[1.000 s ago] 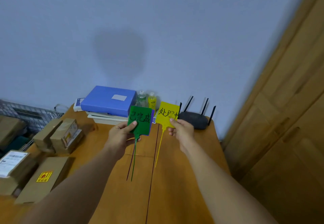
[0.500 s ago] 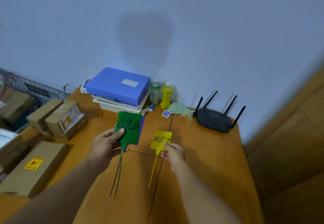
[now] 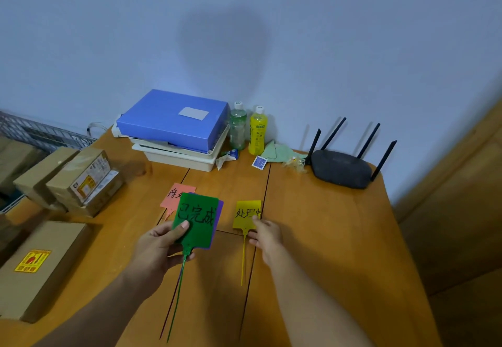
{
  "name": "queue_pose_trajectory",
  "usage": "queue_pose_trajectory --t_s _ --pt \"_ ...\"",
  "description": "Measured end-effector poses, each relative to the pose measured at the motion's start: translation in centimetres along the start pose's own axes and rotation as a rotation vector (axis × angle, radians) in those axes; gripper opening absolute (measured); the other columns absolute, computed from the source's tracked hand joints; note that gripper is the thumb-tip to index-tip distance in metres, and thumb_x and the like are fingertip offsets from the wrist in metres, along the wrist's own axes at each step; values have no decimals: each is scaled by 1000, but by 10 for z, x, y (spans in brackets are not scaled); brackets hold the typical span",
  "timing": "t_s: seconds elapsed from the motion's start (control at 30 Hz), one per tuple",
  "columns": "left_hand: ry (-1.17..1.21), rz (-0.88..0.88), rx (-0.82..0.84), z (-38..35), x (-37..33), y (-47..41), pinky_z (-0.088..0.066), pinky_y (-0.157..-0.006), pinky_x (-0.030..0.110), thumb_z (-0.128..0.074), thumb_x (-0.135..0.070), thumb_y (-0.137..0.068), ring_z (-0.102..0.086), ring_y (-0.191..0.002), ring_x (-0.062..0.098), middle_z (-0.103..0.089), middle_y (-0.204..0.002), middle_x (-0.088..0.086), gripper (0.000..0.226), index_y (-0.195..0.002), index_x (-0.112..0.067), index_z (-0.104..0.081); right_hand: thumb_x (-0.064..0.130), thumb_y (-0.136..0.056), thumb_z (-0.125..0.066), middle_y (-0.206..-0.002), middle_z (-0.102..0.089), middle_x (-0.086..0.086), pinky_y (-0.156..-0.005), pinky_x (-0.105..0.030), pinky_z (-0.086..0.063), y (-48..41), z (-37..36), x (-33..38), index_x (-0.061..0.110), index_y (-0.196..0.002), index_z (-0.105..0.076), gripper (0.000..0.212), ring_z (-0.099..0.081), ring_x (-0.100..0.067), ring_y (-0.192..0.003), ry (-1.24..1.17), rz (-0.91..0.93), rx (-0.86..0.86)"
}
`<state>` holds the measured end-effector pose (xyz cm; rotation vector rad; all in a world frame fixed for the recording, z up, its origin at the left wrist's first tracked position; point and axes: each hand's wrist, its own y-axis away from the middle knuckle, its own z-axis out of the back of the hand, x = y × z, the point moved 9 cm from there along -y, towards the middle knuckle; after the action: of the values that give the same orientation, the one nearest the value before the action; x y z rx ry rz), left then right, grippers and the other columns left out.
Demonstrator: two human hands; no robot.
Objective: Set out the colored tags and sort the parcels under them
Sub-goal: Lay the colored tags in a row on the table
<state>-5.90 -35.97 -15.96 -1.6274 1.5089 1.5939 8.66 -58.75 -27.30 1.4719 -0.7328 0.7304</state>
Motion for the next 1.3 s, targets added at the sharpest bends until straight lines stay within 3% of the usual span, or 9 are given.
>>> queue_pose_trajectory --t_s 0.2,0.37,0.5,0.63,0.8,0.93,1.03,1.2,1.3 --pt "-11 -9 14 -8 -6 4 -64 -61 41 -73 -17 -88 -70 -82 39 -75 -103 28 30 -110 3 -72 37 -101 -57 -148 -51 -9 -105 -39 -49 14 -10 7 14 -154 -35 61 -59 -23 -124 69 -15 192" --pt "-21 -9 25 -24 -10 10 -63 -61 41 -71 -15 -91 -69 -79 38 -76 -98 26 21 -104 3 -73 42 -101 -53 -153 -45 -6 -93 -36 -56 34 5 17 17 -157 -26 67 -62 -20 -117 224 -24 175" --pt "-23 -23 55 -41 -20 19 -64 -61 41 -70 -12 -93 -72 -79 37 -77 -98 25 20 -106 4 -72 42 -103 -50 -144 -54 -4 -84 -34 -58 52 38 29 16 -149 -41 54 -68 -16 -103 228 -8 135" --pt "-38 -47 88 -63 -41 33 -64 -60 41 -70 -12 -93 -74 -79 36 -76 -101 28 22 -106 6 -71 47 -103 -47 -122 -70 2 -87 -34 -57 96 60 62 16 -138 -56 48 -69 -17 -103 230 30 191" --pt "-69 -151 187 -126 -104 59 -64 -63 41 -70 -12 -94 -75 -89 42 -76 -102 28 31 -109 14 -63 57 -96 -52 -114 -75 -3 -83 -34 -56 181 49 158 17 -125 -64 52 -70 -24 -102 149 174 327" --pt "-26 -250 227 -180 -171 94 -63 -63 42 -71 -11 -94 -75 -80 36 -75 -101 29 25 -104 10 -61 51 -95 -61 -107 -76 -6 -74 -34 -53 268 45 243 14 -118 -70 44 -70 -21 -92 161 363 395" --pt "0 -274 260 -210 -202 123 -64 -68 48 -77 -14 -90 -74 -88 44 -74 -103 28 35 -110 11 -62 30 -94 -70 -98 -75 -10 -64 -29 -53 321 62 288 3 -110 -68 31 -69 -14 -74 238 544 286" --pt "32 -251 396 -254 -216 162 -60 -85 62 -79 -18 -88 -74 -100 45 -74 -112 25 35 -111 5 -65 14 -93 -71 -95 -76 -11 -55 -24 -53 362 107 321 3 -103 -70 15 -70 -16 -74 271 677 113" --pt "72 -222 454 -275 -216 180 -64 -72 47 -75 -20 -91 -76 -89 37 -76 -108 22 27 -108 -1 -64 18 -96 -68 -99 -78 -9 -60 -24 -55 371 137 327 6 -110 -71 19 -71 -13 -73 285 687 89"
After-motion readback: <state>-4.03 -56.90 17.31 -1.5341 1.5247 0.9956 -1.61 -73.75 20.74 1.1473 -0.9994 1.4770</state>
